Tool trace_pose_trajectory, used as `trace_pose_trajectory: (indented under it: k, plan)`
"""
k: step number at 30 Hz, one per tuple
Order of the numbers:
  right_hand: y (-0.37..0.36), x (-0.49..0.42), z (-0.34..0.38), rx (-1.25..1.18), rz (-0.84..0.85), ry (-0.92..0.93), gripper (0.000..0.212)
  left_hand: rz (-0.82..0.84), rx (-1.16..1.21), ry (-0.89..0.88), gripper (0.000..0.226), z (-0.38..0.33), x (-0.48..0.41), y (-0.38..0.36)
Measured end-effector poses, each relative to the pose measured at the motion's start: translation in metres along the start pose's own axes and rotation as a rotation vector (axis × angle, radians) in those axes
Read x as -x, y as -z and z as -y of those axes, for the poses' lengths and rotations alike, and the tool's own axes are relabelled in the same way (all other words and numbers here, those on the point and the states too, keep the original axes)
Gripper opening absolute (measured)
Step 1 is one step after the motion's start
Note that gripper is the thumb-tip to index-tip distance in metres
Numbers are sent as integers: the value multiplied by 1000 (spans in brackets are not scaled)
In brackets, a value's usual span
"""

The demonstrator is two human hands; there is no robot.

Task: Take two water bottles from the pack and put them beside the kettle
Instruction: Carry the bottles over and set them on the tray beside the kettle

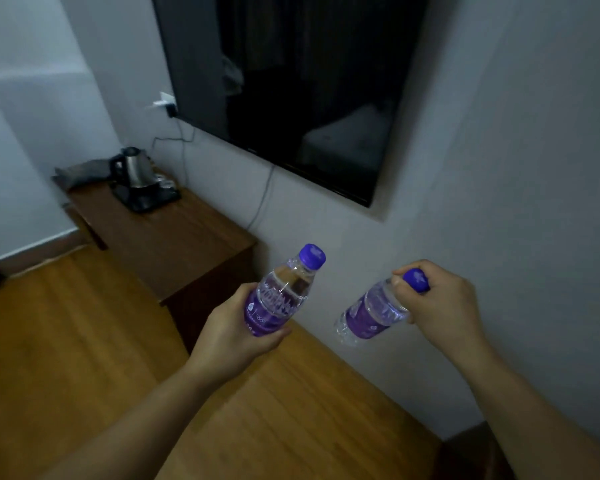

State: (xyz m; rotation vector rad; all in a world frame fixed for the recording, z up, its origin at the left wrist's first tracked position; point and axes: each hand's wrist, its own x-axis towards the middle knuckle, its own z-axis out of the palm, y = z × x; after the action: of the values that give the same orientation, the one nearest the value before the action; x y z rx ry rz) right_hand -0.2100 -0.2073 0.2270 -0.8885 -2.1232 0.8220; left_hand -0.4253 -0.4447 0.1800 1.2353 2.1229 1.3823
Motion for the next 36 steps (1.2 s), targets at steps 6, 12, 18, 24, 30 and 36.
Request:
trace_pose_trajectory:
  k: [6, 12, 18, 24, 30, 36]
  plan:
    - [-100, -53, 76, -46, 75, 114, 9, -85, 2, 15, 68, 53, -35, 95]
    - [-210, -131, 128, -87, 137, 220, 5, -144, -69, 22, 70, 120, -105, 185]
    - [-321, -222, 180, -188, 226, 244, 12, -227, -102, 79, 68, 174, -180, 276]
    - [-425, -292, 239, -220, 273, 274, 3, -298, -77, 105, 66, 231, -242, 361]
    - [-528, -340, 290, -182, 229, 280, 8, -279, -73, 62, 65, 307, -301, 447]
    - [-629, -369, 348, -46, 147, 224, 15, -175, -56, -5, 66, 388, -359, 553]
